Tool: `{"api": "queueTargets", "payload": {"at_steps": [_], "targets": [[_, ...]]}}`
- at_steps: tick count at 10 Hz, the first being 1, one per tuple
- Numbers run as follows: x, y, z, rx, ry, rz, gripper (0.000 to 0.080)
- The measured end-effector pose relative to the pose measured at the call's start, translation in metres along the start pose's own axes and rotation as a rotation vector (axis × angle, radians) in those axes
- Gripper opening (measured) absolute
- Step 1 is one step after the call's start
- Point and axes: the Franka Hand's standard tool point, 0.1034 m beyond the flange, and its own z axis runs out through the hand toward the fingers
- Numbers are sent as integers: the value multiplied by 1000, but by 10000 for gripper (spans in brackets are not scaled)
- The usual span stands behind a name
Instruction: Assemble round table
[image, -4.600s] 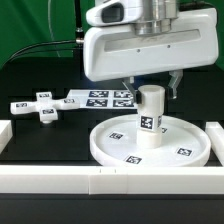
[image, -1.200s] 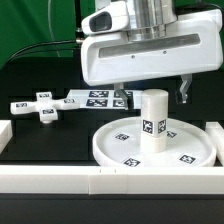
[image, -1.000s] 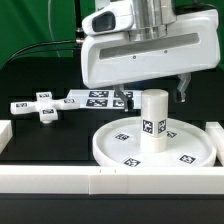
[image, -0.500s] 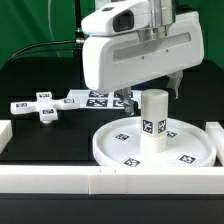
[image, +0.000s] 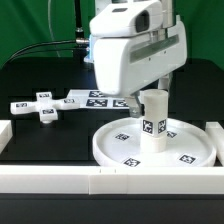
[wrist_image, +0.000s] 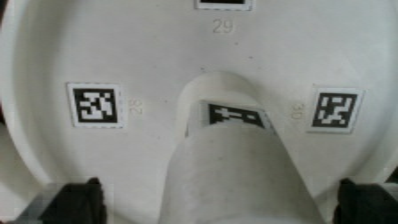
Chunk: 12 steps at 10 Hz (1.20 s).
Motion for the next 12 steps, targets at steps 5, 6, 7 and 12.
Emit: {"api": "queueTargets", "payload": {"at_steps": [5,6,7,12], "targets": [[11,-8,3,-9,-48,-307,649],[9,-7,4,-10,-57,-383,649],[8,-6,4,-10,-61,-416,649],[3,-3,4,-12,-81,-554,402]]}}
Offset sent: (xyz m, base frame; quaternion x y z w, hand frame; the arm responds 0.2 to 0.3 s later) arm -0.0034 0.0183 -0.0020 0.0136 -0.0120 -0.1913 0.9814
